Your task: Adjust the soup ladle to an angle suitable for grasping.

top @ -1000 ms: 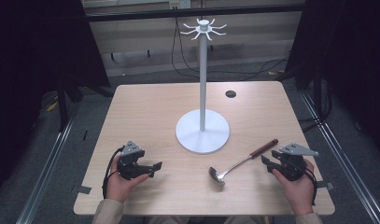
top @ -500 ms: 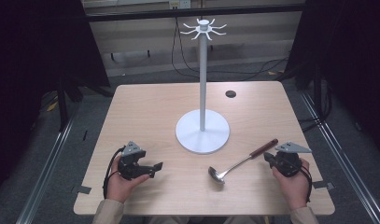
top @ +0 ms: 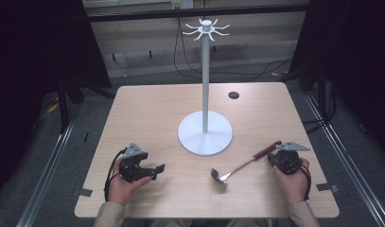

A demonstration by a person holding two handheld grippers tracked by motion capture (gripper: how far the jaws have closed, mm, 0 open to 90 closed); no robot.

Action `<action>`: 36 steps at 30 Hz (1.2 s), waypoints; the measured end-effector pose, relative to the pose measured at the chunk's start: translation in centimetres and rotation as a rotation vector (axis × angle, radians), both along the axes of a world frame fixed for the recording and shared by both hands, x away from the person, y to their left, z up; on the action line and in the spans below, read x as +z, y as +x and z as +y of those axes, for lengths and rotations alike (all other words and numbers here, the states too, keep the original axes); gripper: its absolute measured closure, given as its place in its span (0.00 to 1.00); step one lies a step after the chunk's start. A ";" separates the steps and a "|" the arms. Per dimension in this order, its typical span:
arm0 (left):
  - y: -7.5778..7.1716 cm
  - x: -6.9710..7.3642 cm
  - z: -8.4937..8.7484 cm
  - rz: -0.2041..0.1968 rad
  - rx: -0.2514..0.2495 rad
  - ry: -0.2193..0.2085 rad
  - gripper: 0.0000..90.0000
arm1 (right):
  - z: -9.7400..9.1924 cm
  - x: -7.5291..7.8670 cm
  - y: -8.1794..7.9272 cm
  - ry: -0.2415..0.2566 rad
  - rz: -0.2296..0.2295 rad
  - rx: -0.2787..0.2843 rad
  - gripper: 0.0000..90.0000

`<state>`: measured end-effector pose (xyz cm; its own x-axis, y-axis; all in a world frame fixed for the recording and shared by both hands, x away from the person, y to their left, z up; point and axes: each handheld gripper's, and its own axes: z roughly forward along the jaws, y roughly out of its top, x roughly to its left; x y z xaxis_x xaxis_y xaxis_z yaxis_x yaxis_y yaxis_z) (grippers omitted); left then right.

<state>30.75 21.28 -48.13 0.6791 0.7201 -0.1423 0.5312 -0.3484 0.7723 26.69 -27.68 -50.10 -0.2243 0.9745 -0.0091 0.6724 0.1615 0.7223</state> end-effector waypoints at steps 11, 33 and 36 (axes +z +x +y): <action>0.0 0.1 0.1 -0.004 0.005 0.002 0.14 | 0.0 -0.4 2.1 -0.009 -0.004 -0.036 0.99; 0.2 -0.1 0.0 -0.002 -0.008 0.002 0.15 | 2.7 -0.3 6.8 -0.012 0.017 0.016 0.98; 0.2 -0.1 -0.1 -0.004 -0.009 -0.001 0.15 | 2.9 -0.4 7.1 -0.008 0.017 0.035 0.98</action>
